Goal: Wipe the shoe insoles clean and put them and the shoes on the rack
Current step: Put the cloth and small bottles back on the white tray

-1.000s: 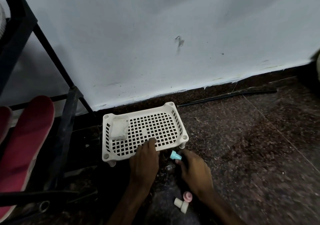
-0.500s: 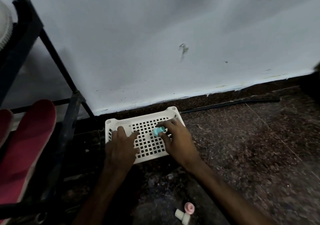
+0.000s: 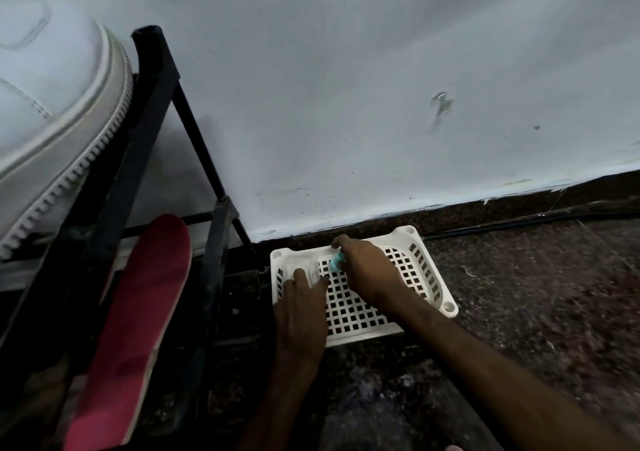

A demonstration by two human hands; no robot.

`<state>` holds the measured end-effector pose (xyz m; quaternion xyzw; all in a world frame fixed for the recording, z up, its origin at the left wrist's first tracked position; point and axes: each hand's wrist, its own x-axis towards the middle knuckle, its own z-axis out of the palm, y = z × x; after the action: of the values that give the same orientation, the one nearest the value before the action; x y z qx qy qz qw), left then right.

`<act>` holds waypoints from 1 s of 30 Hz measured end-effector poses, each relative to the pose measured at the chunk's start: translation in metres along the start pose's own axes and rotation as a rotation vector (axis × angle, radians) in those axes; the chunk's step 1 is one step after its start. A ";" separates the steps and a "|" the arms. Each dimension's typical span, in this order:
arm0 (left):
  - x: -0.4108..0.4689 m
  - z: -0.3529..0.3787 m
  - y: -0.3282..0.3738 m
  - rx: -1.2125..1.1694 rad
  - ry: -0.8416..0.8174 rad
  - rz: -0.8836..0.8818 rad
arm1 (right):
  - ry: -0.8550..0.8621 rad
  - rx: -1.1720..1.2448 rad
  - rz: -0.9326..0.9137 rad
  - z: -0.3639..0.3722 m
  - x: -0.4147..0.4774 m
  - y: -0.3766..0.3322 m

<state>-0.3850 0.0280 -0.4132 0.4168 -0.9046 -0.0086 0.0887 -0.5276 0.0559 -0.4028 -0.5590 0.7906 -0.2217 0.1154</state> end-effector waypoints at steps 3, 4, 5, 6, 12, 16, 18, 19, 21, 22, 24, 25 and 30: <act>-0.001 0.005 -0.001 -0.039 -0.024 -0.007 | -0.018 -0.012 -0.003 0.006 0.006 0.000; -0.001 0.007 0.000 -0.052 -0.041 -0.009 | -0.026 -0.019 -0.013 0.008 0.007 -0.001; -0.001 0.008 0.001 -0.041 -0.048 -0.011 | -0.032 -0.023 -0.021 0.010 0.008 -0.002; 0.000 0.009 0.001 -0.034 -0.046 -0.008 | -0.035 -0.026 -0.026 0.012 0.010 -0.003; 0.000 0.013 0.001 -0.027 -0.023 -0.033 | -0.030 -0.032 -0.030 0.018 0.017 -0.007; -0.001 0.008 0.002 -0.101 0.018 -0.041 | 0.026 0.014 -0.019 0.017 0.010 -0.003; -0.003 0.001 0.003 -0.122 0.049 -0.031 | 0.108 0.089 -0.019 0.012 -0.002 0.000; -0.006 -0.003 0.007 -0.141 0.059 -0.034 | 0.149 0.118 -0.022 0.009 -0.013 0.003; -0.016 -0.012 0.015 -0.191 0.055 -0.034 | 0.229 0.165 -0.037 0.002 -0.037 0.010; -0.024 -0.015 0.020 -0.234 0.052 -0.030 | 0.268 0.198 -0.037 -0.002 -0.053 0.014; -0.045 -0.016 0.032 -0.345 0.041 0.023 | 0.329 0.261 0.003 -0.013 -0.091 0.021; -0.056 -0.014 0.039 -0.389 0.018 0.066 | 0.346 0.270 0.033 -0.018 -0.111 0.025; -0.117 0.008 0.060 -0.526 -0.369 0.204 | 0.177 0.257 0.171 -0.022 -0.214 0.058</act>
<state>-0.3570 0.1552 -0.4339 0.2782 -0.9094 -0.3080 0.0285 -0.5109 0.2768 -0.4249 -0.4486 0.8076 -0.3584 0.1343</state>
